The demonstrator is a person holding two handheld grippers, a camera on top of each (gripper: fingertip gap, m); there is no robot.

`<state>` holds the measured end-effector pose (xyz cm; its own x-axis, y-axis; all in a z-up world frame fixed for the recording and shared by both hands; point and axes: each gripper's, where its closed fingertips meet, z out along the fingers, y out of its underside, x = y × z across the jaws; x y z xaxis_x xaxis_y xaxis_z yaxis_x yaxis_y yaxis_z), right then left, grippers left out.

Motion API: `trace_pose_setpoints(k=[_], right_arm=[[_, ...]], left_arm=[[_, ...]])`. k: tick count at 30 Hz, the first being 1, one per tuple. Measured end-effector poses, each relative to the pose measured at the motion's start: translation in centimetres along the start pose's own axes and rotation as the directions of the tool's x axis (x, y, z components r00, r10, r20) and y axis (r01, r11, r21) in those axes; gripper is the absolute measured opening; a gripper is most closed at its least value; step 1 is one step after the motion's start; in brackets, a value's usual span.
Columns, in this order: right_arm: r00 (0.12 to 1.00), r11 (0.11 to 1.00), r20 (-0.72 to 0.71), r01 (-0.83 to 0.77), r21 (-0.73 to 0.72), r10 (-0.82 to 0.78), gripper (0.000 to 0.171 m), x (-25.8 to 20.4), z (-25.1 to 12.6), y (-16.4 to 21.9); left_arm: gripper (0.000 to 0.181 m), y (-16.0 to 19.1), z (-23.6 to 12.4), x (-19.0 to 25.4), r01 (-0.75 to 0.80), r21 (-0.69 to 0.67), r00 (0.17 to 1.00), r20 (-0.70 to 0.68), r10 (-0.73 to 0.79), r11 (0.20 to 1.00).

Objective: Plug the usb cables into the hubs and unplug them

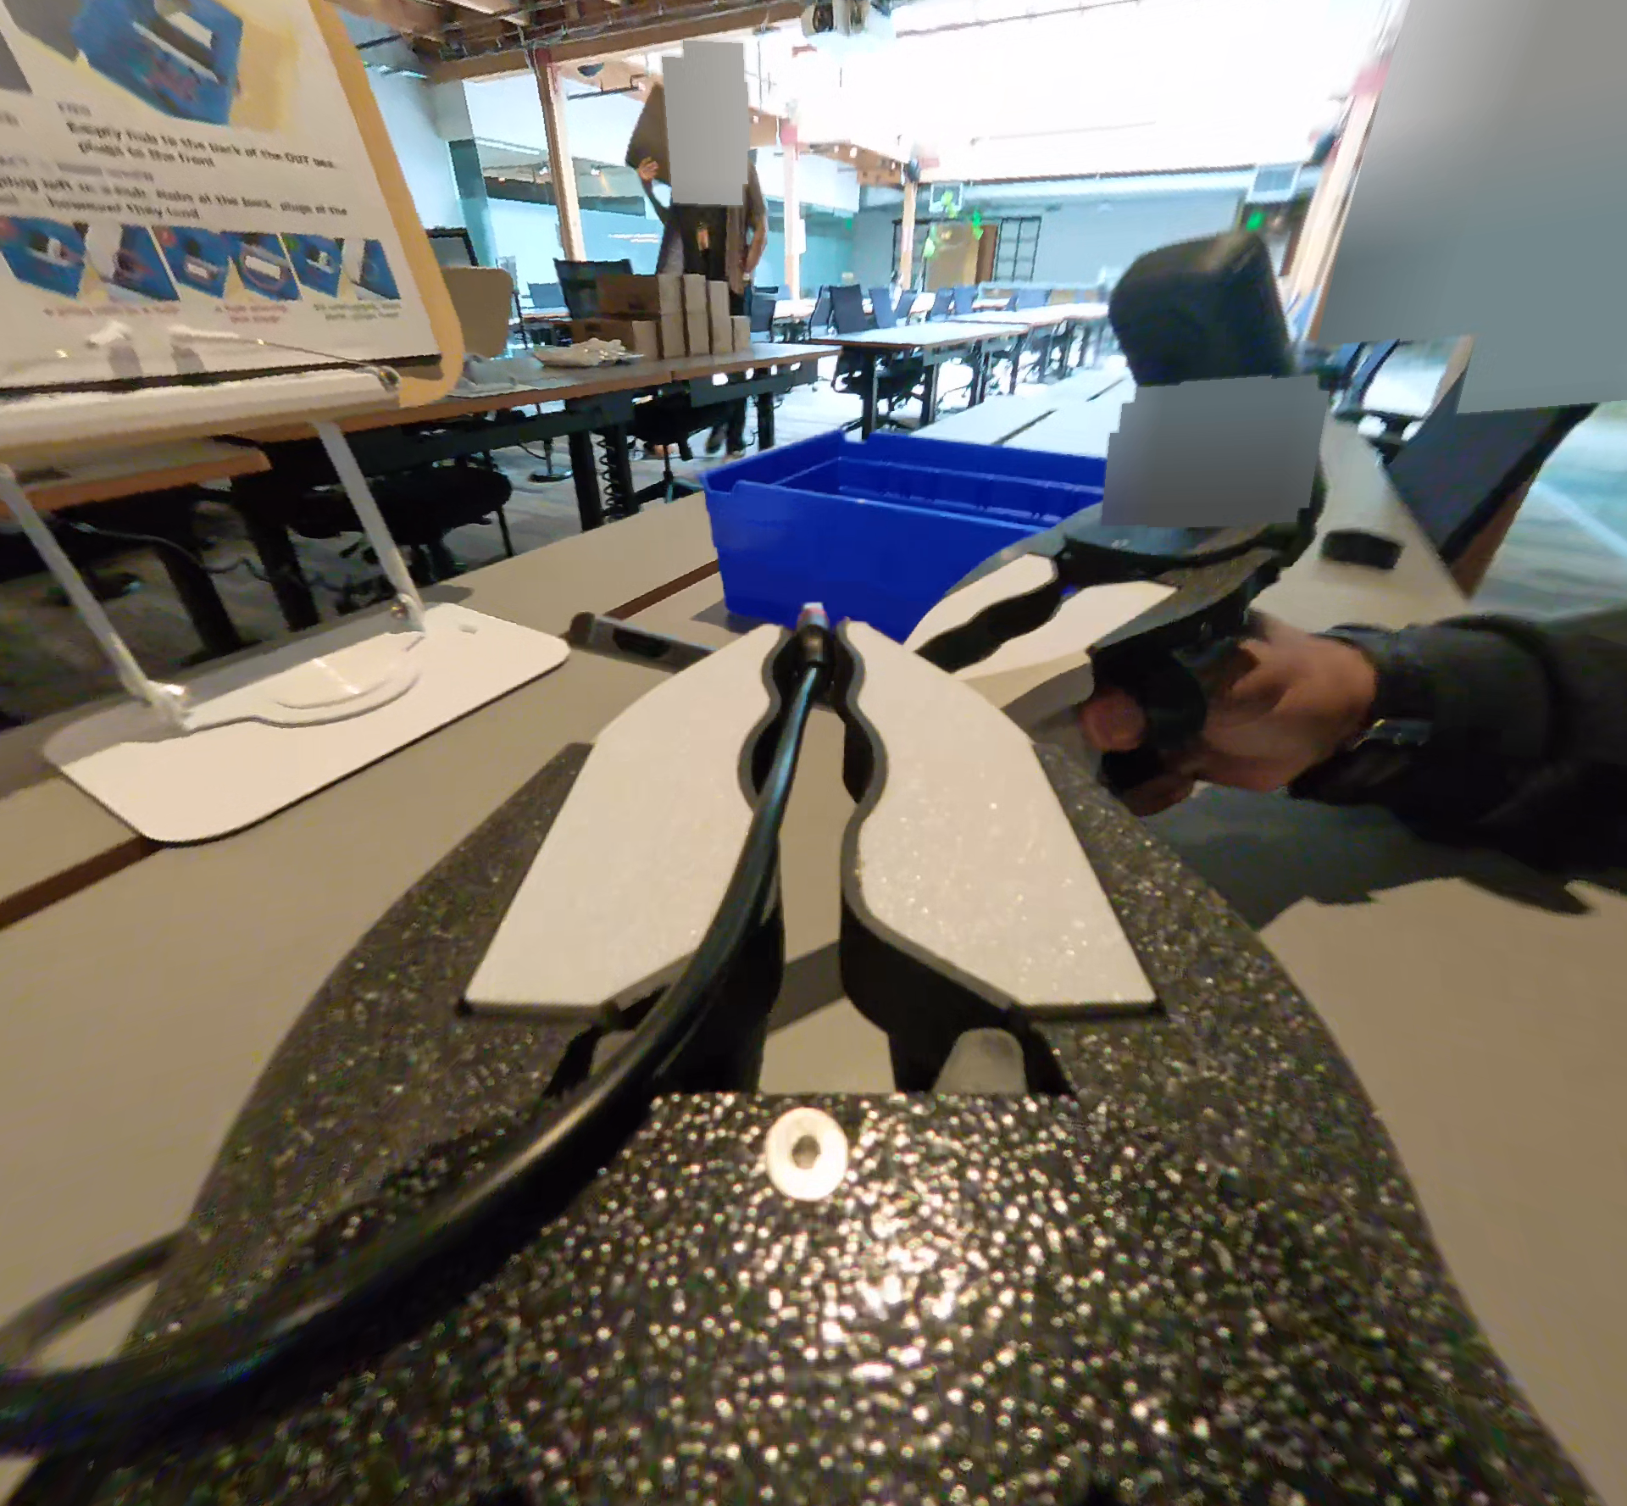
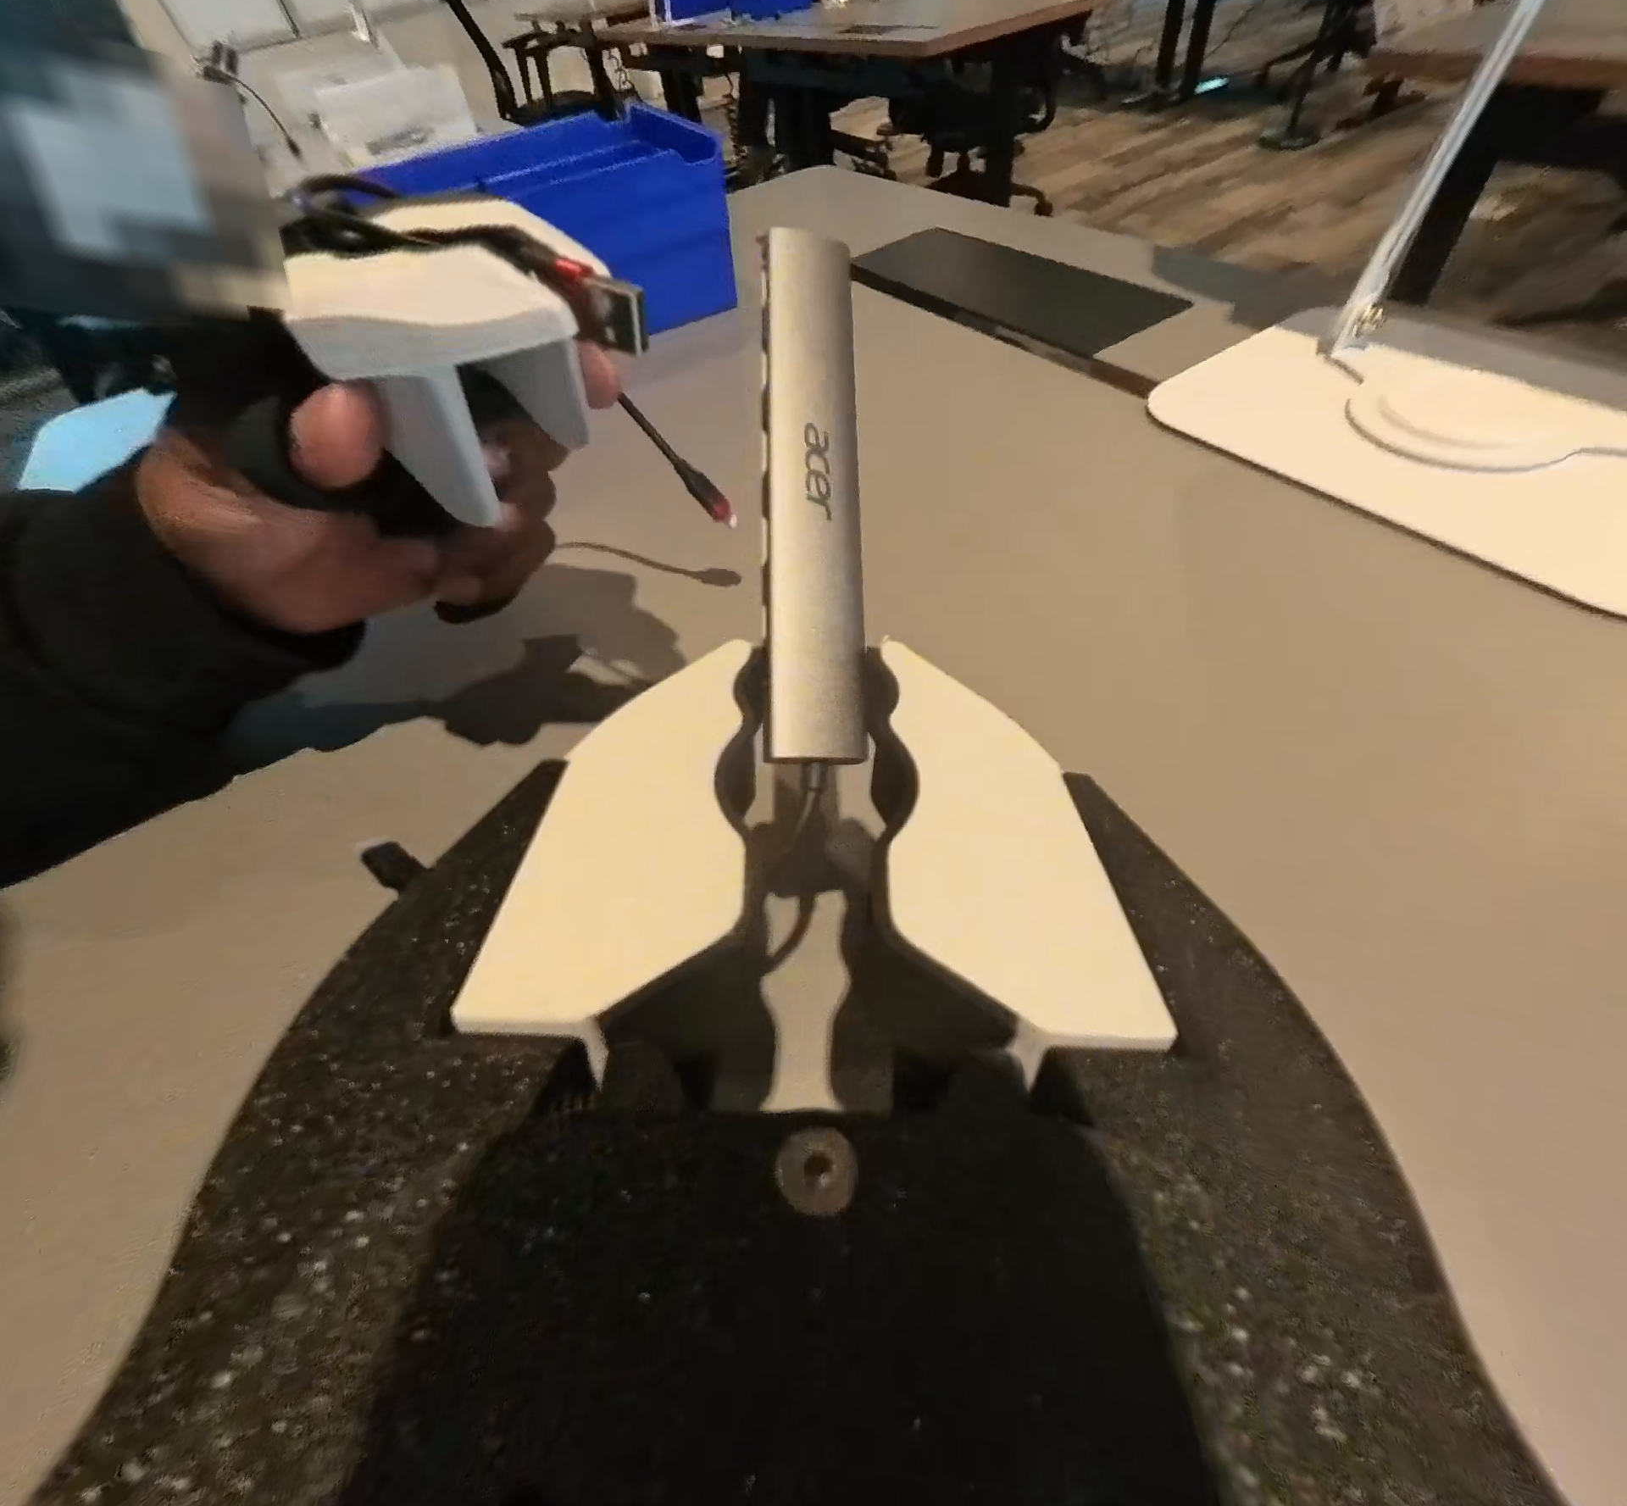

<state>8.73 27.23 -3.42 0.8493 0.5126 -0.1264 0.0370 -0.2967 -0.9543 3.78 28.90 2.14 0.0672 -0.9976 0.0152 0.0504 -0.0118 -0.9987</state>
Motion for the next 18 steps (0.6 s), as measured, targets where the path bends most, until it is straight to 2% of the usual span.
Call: trace_pose_setpoints(k=[5, 12, 15, 18], right_arm=[[1.000, 0.997, -0.005, 0.025, 0.066, -0.025, 0.022, 0.2, -0.3, -0.6], [0.976, 0.979, -0.076, 0.204, 0.021, -0.202, 0.022, 0.4, -0.2, -0.1], [0.983, 0.983, -0.036, 0.178, -0.039, -0.179, 0.022, 0.1, 0.2, 0.8], [0.996, 0.989, -0.006, 0.083, -0.120, -0.084, 0.022, 0.3, 0.6, 2.2]], left_arm=[[0.007, -0.8, -0.6, -0.8, 0.196, 0.083, 0.980, -0.047, -0.192, 0.977], [0.007, -1.0, -1.0, -1.3, 0.385, 0.118, 0.920, -0.131, -0.370, 0.915], [0.007, -0.6, -0.8, -1.4, 0.396, 0.102, 0.915, -0.131, -0.382, 0.913], [0.007, -0.1, -0.6, -1.2, 0.350, 0.068, 0.933, -0.112, -0.341, 0.934]])
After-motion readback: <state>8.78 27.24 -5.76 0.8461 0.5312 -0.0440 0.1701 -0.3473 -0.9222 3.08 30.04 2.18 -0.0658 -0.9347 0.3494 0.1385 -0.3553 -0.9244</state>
